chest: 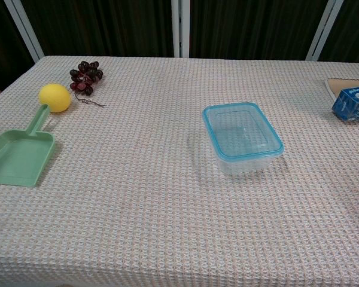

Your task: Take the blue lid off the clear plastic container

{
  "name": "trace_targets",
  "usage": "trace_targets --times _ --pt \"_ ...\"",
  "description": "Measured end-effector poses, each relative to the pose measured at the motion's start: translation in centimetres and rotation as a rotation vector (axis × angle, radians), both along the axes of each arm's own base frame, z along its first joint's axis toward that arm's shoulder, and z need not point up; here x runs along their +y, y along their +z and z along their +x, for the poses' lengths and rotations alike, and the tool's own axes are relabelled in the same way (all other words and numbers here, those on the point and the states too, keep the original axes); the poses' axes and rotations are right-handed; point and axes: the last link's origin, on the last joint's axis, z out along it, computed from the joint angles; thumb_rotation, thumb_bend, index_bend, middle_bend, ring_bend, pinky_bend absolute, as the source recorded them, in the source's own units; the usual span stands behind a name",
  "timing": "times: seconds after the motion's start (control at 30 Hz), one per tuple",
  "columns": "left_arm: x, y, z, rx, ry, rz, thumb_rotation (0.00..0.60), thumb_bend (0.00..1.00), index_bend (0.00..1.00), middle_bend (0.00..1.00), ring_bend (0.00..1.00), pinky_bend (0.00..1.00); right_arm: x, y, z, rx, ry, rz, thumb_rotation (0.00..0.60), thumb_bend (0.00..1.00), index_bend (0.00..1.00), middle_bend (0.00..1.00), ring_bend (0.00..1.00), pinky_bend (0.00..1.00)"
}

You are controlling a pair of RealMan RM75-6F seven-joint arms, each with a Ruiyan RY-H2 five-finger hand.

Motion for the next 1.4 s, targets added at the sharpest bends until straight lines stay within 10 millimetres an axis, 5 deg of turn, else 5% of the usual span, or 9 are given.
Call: trace_targets --times 0.57,1.0,1.4 --pt "-0.7 -0.1 0.2 0.001 -0.024 -0.008 0.600 0.04 0.08 0.08 0.00 0.04 -1.2 -1.8 1.3 0.016 0.078 0.091 0.600 0.07 0.00 0.05 0.00 0.00" --pt "-0.5 -0.7 0.3 -0.009 -0.048 -0.044 0.600 0.04 0.08 0.08 0.00 0.04 -8.1 -11.2 7.0 0.140 0.288 0.255 0.600 0.01 0.00 0.00 0.00 0.00" --pt "-0.3 -0.7 -0.1 -0.022 -0.033 -0.046 0.600 0.04 0.08 0.08 0.00 0.04 -9.8 -16.9 11.8 0.146 0.459 0.334 0.600 0.00 0.00 0.00 0.00 0.00"
